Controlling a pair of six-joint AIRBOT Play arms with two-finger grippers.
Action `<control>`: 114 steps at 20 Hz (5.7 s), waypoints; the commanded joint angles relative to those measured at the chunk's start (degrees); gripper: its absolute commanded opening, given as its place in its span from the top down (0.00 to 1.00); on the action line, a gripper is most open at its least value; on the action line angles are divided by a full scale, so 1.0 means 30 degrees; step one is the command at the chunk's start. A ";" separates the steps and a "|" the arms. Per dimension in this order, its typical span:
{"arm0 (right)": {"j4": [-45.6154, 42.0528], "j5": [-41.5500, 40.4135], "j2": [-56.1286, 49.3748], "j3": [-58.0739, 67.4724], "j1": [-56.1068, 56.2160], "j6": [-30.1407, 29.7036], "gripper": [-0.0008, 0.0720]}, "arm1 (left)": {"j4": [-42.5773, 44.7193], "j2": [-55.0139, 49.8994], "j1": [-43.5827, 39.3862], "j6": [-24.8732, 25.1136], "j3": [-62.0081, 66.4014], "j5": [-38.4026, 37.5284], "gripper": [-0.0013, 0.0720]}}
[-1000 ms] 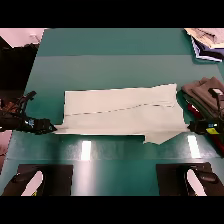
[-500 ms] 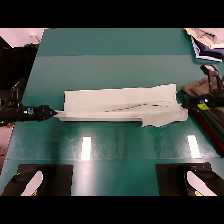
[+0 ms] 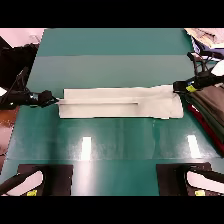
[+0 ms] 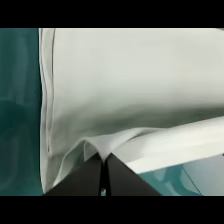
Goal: Fold the shirts.
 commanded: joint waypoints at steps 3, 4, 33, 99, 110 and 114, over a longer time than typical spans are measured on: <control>0.0306 0.0007 -0.3140 0.2543 0.0044 0.0000 0.84 | -0.0678 -0.3606 0.0007 0.0226 0.1960 0.0525 0.94; 0.0918 0.0007 -0.3475 0.2878 0.0044 0.0000 0.56 | -0.0729 -0.3774 0.0007 0.0226 0.2171 0.0685 0.89; 0.8386 0.1953 -0.6528 -0.0080 -0.6266 -0.5056 0.14 | -0.1734 -0.3745 0.0000 -0.0138 0.4320 -0.5960 0.94; 1.0375 0.3869 -0.8568 1.5183 1.0856 -0.2914 0.97 | 0.3410 -0.6557 -0.4677 -0.2477 1.5599 -0.5756 0.94; 1.1096 -0.1821 -1.0826 1.5089 1.5329 -0.7053 0.32 | 0.3606 -0.5158 -0.3723 -0.2412 1.5628 -0.7359 0.94; 1.0775 -0.0845 -0.8335 1.2225 1.1985 -0.6535 0.32 | 0.3599 -0.5158 -0.3723 -0.2397 1.5628 -0.7446 0.94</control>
